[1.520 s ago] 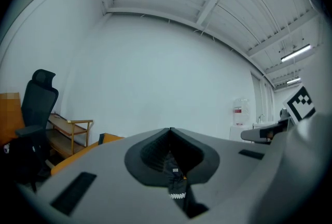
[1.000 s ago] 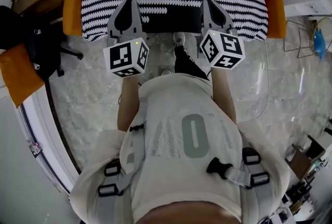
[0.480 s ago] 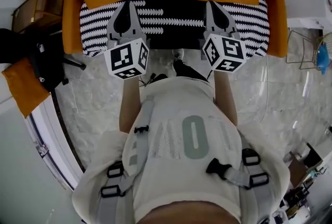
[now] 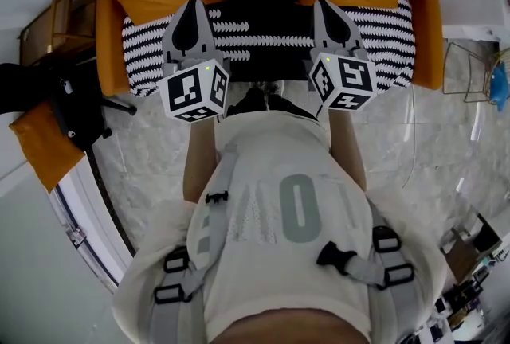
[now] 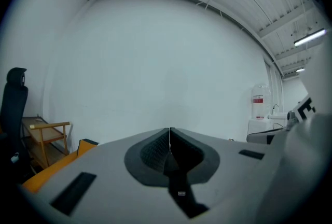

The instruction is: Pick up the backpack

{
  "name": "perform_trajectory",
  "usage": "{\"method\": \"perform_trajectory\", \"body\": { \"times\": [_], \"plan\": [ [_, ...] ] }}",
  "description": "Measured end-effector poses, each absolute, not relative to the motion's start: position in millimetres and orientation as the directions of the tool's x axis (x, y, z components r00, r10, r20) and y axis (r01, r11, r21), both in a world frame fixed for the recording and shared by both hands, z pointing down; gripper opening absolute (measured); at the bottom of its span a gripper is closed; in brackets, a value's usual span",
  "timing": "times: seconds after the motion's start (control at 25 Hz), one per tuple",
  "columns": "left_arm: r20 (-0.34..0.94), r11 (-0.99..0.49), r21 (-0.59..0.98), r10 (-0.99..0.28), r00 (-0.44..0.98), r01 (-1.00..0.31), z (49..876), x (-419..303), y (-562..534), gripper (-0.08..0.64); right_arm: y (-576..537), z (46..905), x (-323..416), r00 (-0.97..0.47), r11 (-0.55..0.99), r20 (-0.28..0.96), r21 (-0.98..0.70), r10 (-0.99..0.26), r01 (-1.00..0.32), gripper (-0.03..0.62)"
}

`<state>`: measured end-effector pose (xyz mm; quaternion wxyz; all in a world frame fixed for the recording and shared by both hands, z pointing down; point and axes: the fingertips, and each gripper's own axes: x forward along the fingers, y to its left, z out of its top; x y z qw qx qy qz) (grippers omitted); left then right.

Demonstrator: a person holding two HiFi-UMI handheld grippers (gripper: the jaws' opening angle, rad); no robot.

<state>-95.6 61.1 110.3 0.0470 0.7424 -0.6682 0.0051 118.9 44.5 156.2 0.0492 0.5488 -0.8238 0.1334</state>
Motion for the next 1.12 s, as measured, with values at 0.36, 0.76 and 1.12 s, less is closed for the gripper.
{"method": "perform_trajectory", "body": {
  "times": [0.36, 0.76, 1.12],
  "plan": [
    [0.048, -0.149, 0.051, -0.987, 0.152, -0.987, 100.4, -82.9, 34.9, 0.020, 32.5, 141.7, 123.3, -0.368, 0.344, 0.203, -0.148, -0.907, -0.927, 0.008],
    [0.017, -0.149, 0.067, -0.988, 0.151, -0.987, 94.3, -95.5, 28.0, 0.021, 19.5, 133.7, 120.0, -0.370, 0.345, 0.176, -0.160, -0.912, -0.925, 0.008],
    [-0.002, -0.188, 0.109, -0.982, 0.188, -0.976, 94.4, -102.7, 20.8, 0.290, 6.8, 135.0, 105.5, -0.444, 0.408, 0.171, -0.210, -0.880, -0.889, 0.391]
  ]
}}
